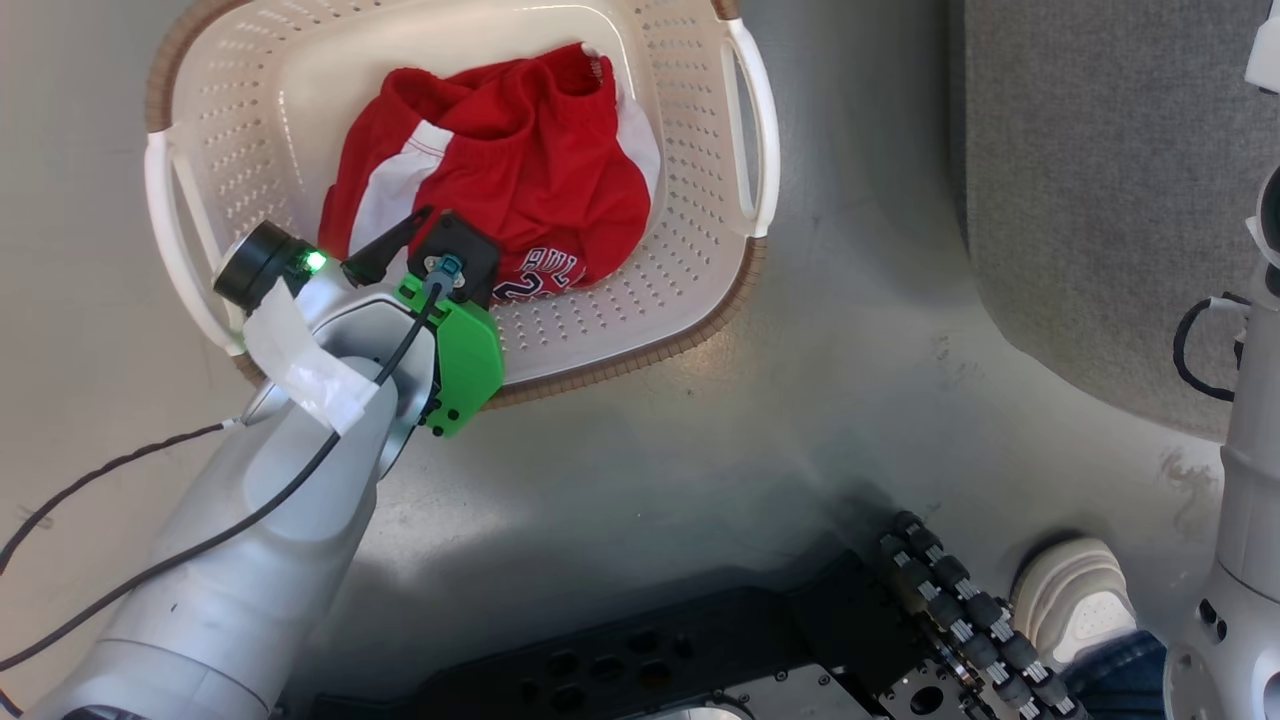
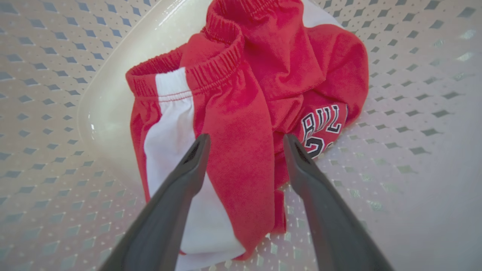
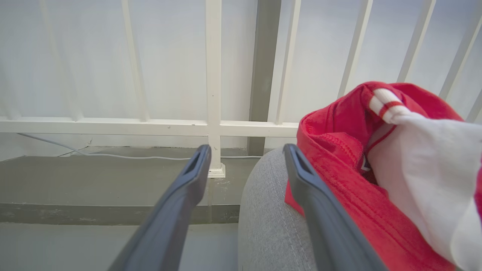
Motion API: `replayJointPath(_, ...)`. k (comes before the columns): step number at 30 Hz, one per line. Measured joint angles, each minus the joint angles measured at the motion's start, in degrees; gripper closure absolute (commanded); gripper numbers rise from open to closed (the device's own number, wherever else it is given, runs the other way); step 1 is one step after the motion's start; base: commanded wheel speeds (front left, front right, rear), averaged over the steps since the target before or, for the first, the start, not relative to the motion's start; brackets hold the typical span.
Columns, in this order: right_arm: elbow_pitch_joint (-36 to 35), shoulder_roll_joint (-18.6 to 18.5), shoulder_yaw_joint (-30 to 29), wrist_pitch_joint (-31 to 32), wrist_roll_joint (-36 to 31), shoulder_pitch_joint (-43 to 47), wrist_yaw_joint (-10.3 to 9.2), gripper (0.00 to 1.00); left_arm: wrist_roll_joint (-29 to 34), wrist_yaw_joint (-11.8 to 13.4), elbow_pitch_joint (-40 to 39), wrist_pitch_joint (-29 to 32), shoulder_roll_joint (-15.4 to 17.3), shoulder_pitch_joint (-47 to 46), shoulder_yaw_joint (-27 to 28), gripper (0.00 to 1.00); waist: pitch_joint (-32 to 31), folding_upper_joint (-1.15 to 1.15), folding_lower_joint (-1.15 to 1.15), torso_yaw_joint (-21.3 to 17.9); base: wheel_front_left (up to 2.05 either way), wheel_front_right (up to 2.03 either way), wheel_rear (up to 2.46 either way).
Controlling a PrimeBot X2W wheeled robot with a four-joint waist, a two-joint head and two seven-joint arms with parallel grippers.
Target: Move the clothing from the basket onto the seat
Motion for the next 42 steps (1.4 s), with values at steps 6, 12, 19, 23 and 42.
replayJointPath(6,-0.01,0.56,0.62,0.00,0.02,-0.04,-0.01,0.00,2.12,-0.02,2.49,-0.15,0.18,-1.95,-0.91,0.00,0.80,0.00,0.00,-1.03,0.00,0.00,0.00)
replayJointPath(12,-0.33,0.93,0.83,0.00,0.02,-0.44,-0.02,0.00,3.72,-0.27,5.44,0.07,0.66,-3.86,-2.50,0.00,1.72,0.00,-0.01,-2.01,0.00,0.00,0.00)
replayJointPath(19,-0.51,0.99,0.51,0.00,-0.07,-0.68,-0.08,0.00,7.06,-0.08,9.38,-0.15,0.85,-5.45,-4.59,0.00,2.34,0.00,-0.01,-2.55,0.00,0.00,0.00)
replayJointPath(23,-0.52,1.08,0.49,0.00,-0.09,-0.68,-0.09,0.00,8.28,0.67,11.01,-0.16,1.07,-6.32,-5.57,0.00,2.47,0.00,-0.01,-2.51,0.00,0.00,0.00)
replayJointPath(42,-0.63,1.44,-0.09,0.00,-0.18,-0.66,-0.45,0.00,8.40,3.11,14.46,-4.56,-1.45,-9.06,-4.99,1.00,2.77,0.00,-0.01,-2.01,0.00,0.00,0.00)
